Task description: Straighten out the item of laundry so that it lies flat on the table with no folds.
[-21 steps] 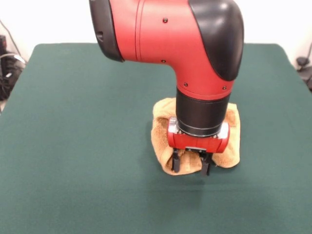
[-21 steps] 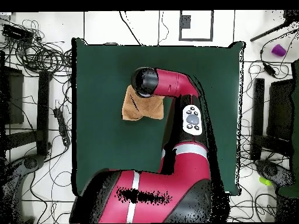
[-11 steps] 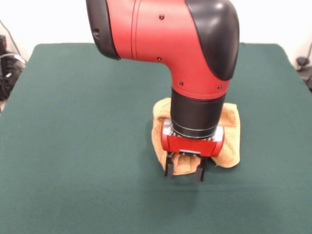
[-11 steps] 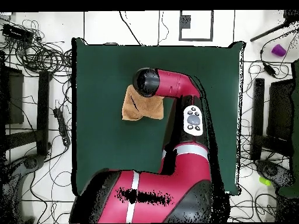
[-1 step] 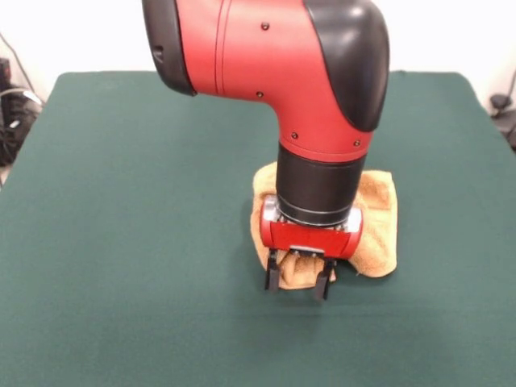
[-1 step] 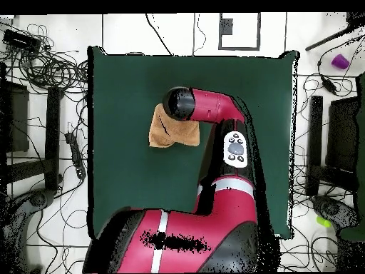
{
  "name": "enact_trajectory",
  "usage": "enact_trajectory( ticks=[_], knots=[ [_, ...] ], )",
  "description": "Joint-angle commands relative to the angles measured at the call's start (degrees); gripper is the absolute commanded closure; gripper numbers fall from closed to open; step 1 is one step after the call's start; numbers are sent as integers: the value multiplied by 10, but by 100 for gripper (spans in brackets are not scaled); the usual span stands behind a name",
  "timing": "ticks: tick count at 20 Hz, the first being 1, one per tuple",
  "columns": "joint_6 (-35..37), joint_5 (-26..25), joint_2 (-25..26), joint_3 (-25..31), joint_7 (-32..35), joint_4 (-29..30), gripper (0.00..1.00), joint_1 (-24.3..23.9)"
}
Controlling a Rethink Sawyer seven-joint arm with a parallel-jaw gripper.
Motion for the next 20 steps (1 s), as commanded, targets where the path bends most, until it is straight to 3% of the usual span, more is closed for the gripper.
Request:
enact_trajectory(
  ticks=[1,8,12,20],
  knots=[
    [-40,2,-16,26,115,120,0,27],
    [-91,-1,-33,30,120,176,0,32],
    [-150,1,-20,37,127,180,0,32],
    [-192,3,-21,52,108,184,0,26]
  ],
)
